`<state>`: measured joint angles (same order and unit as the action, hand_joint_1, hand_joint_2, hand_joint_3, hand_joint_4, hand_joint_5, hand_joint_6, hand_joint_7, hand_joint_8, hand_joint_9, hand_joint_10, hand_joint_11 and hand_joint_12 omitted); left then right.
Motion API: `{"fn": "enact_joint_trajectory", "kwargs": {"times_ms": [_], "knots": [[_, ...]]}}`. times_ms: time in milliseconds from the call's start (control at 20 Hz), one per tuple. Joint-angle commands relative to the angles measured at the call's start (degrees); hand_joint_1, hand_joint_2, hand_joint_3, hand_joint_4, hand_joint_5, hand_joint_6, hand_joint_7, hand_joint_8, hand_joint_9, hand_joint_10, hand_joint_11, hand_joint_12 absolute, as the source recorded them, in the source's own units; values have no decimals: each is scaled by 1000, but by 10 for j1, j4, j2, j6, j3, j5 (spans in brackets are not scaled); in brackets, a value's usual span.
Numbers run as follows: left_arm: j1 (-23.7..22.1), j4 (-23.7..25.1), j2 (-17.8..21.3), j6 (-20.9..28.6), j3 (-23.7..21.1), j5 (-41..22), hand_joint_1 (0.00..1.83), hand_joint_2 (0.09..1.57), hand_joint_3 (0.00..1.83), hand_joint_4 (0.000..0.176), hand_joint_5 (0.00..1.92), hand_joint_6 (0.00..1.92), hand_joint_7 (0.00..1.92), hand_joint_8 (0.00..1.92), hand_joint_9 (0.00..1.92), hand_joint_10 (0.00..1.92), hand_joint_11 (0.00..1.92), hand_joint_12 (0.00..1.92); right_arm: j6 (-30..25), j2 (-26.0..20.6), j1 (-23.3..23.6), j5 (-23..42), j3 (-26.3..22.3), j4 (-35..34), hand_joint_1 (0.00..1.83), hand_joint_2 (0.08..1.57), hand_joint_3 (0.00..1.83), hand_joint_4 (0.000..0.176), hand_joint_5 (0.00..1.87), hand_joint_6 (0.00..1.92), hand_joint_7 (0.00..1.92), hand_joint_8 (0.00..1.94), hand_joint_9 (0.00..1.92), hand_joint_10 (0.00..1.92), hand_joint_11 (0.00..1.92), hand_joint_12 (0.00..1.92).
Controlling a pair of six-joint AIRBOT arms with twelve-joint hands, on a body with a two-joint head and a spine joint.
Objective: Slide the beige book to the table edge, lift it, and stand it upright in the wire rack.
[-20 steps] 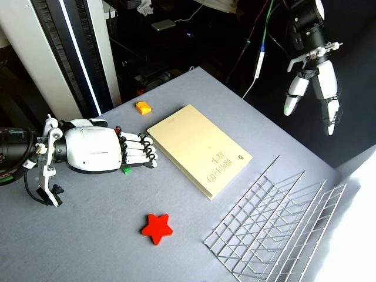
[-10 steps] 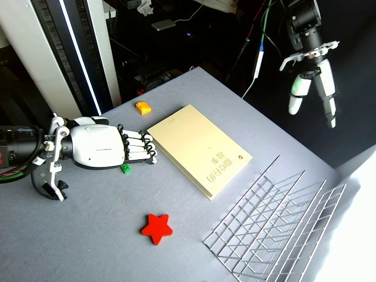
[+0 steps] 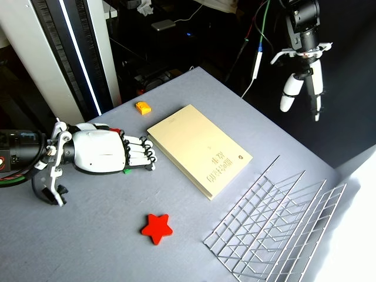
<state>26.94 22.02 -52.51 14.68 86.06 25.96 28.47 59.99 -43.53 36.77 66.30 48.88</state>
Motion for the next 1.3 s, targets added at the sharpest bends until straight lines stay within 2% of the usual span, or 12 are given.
{"fn": "enact_joint_trajectory", "kwargs": {"times_ms": [0, 100, 200, 450, 650, 700, 850, 900, 1000, 1050, 1100, 1250], "knots": [[-7, 2, 7, -2, 7, -15, 769, 1118, 0, 0, 47, 5, 83, 6, 99, 6, 0, 393, 4, -1, -3, 55, 10, -20, 106, 1090, 0, 0, 202, 4, 217, 3, 222, 5, 0, 789], [-7, -22, 7, 10, 5, -7, 763, 1123, 1, 0, 56, 5, 92, 5, 98, 3, 0, 379, 4, 3, -4, 57, 24, -17, 97, 1095, 2, 0, 186, 2, 198, 1, 201, 1, 0, 739], [-6, -33, 8, 30, 3, -3, 755, 1125, 0, 0, 22, 0, 64, 0, 74, 0, 0, 303, 4, 10, -5, 64, 42, -17, 88, 1091, 0, 0, 213, 8, 235, 9, 236, 10, 0, 799], [-10, -61, 8, 80, 6, -2, 775, 1110, 0, 0, 55, 5, 107, 5, 112, 7, 0, 372, 4, 28, -4, 65, 66, -17, 46, 1106, 4, 0, 192, 1, 205, 1, 209, 0, 0, 714], [4, -79, 4, 101, 19, -35, 768, 1117, 0, 0, 41, 4, 82, 0, 93, 0, 0, 361, 3, 46, 1, 69, 88, -17, 59, 1104, 1, 0, 203, 1, 219, 1, 216, 1, 0, 685], [6, -79, 3, 113, 22, -46, 756, 1126, 5, 0, 42, 1, 78, 0, 87, 1, 0, 332, 3, 55, 8, 71, 100, -17, 81, 1094, 0, 0, 219, 6, 231, 4, 228, 5, 0, 732], [9, -90, 2, 120, 24, -46, 728, 1142, 6, 0, 48, 1, 85, 1, 92, 1, 0, 359, 2, 66, 19, 73, 115, -17, 73, 1093, 0, 0, 218, 1, 234, 3, 239, 4, 0, 730], [9, -92, 2, 120, 23, -47, 725, 1156, 8, 0, 23, 1, 57, 2, 66, 1, 0, 284, 2, 70, 24, 71, 117, -17, 67, 1094, 0, 0, 203, 0, 221, 1, 228, 1, 0, 706], [9, -92, 3, 118, 21, -50, 727, 1148, 2, 0, 26, 1, 58, 1, 69, 1, 0, 299, 2, 77, 36, 65, 118, -17, 77, 1089, 0, 0, 214, 4, 229, 3, 239, 4, 0, 743], [10, -92, 4, 115, 20, -50, 767, 1127, 0, 0, 47, 4, 87, 5, 102, 7, 0, 408, 2, 80, 41, 63, 118, -17, 37, 1101, 3, 0, 209, 0, 234, 1, 252, 5, 0, 815], [10, -92, 4, 114, 19, -51, 767, 1127, 0, 0, 47, 4, 87, 5, 102, 7, 0, 408, 2, 84, 46, 60, 118, -17, 37, 1101, 3, 0, 209, 0, 234, 1, 252, 5, 0, 815], [11, -91, 4, 108, 20, -52, 789, 1128, 3, 0, 15, 0, 61, 0, 76, 0, 0, 328, 2, 96, 66, 49, 120, -17, 51, 1103, 2, 0, 215, 0, 244, 1, 258, 3, 0, 832]]}}
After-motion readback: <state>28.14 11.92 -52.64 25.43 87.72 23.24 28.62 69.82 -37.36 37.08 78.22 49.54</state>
